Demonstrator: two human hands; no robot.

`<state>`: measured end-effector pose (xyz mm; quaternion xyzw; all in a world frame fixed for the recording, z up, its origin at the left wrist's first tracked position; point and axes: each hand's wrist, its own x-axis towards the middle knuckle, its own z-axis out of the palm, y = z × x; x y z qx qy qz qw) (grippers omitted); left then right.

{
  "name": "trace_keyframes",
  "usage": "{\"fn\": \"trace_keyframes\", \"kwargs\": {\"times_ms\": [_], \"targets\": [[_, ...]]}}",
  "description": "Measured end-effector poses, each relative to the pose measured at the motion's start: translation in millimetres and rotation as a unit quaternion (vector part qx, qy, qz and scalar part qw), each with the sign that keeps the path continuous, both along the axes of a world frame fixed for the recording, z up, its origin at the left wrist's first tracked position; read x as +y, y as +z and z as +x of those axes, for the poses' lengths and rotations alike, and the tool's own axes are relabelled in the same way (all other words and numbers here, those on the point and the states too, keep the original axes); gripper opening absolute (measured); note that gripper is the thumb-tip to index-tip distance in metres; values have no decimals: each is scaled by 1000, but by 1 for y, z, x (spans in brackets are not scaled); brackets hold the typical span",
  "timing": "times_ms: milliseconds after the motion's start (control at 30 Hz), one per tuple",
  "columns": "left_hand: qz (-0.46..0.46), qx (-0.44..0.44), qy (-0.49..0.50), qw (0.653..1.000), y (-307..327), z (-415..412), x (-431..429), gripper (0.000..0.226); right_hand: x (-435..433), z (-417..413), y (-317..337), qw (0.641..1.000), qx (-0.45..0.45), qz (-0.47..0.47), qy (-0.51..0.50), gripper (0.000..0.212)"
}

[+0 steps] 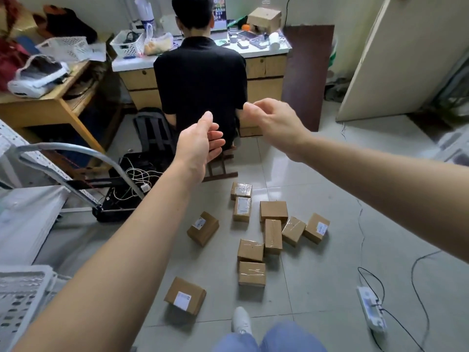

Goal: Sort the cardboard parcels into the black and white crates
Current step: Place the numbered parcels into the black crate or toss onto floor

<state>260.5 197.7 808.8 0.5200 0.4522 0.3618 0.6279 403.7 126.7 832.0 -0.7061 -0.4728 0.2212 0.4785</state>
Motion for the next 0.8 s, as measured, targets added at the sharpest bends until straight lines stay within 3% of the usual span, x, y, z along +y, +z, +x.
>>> {"fn": "trace_keyframes", "kwargs": {"times_ms": [267, 533, 800], "targets": [[-18, 4, -10, 1000, -8, 24, 40, 34, 36, 22, -12, 1000, -4, -21, -1, 36], [-44, 2, 67, 997, -34, 17, 66, 34, 82, 26, -38, 994, 1, -59, 96, 39], [-154, -8, 162, 975, -121, 83, 55, 35, 110, 86, -120, 968, -45, -158, 190, 34]]}}
